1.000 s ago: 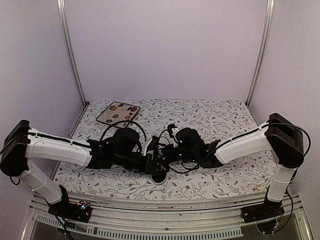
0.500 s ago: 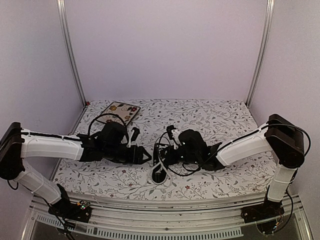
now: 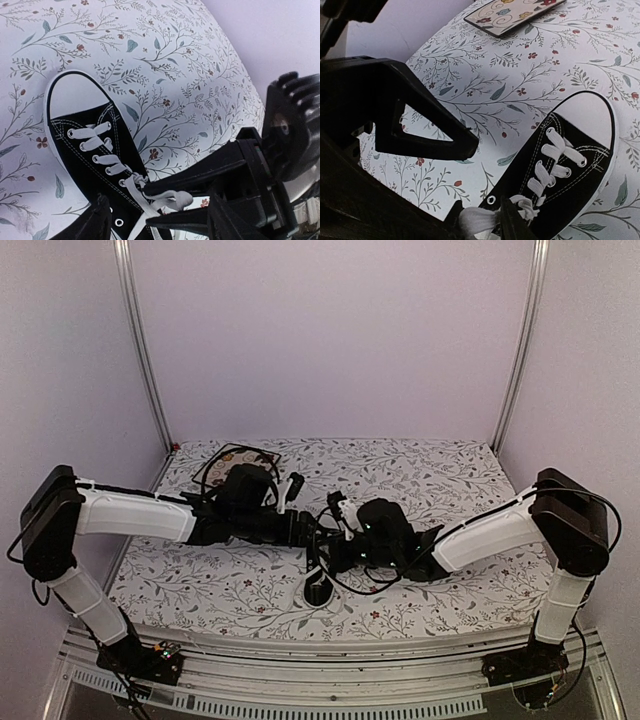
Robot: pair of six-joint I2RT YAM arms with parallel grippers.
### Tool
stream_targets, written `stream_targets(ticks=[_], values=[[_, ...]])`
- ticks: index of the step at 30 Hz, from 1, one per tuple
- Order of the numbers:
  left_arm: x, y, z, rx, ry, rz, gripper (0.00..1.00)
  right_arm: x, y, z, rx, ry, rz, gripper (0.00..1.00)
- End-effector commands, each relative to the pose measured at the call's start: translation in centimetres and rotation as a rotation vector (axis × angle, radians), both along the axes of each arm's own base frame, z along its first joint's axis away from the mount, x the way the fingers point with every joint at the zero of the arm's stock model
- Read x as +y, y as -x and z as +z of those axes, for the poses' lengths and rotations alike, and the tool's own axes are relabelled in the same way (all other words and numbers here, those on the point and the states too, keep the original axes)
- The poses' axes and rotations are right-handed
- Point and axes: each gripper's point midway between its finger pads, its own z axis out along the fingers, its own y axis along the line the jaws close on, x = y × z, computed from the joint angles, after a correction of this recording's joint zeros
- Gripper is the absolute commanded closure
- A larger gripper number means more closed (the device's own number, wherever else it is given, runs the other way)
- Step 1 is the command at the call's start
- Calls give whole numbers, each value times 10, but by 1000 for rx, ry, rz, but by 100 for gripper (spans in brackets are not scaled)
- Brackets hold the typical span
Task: Tie the shoes
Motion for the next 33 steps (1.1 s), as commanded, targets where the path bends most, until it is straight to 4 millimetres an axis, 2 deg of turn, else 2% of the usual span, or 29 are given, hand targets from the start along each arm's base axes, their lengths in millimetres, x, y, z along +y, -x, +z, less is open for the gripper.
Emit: stream_targets(ticks=[1,4,9,15,20,25,28,33], values=[[1,-1,0,-36,-7,-31,34,0,-3,22,3,-30,-1,67],[4,0,0,-66,-15,-42,34,-11,-4,25,11,-20,-22,60],[0,4,-1,-114,-16,-104,34,-31,-8,26,41,-16,-56,58],[-7,9,1,-89,35,-129,34,-29,-1,33,52,-38,-6,49],[-8,12,12,-104,76,-121,32,-34,6,49,24,-61,22,34],[-15,16,15,-124,63,-141,30,-47,14,67,-4,-90,40,26],[-21,13,9,-119,9,-132,30,-63,15,60,22,-90,10,25],[-28,5,-7,-113,-96,-89,31,-75,29,25,103,-42,20,29]])
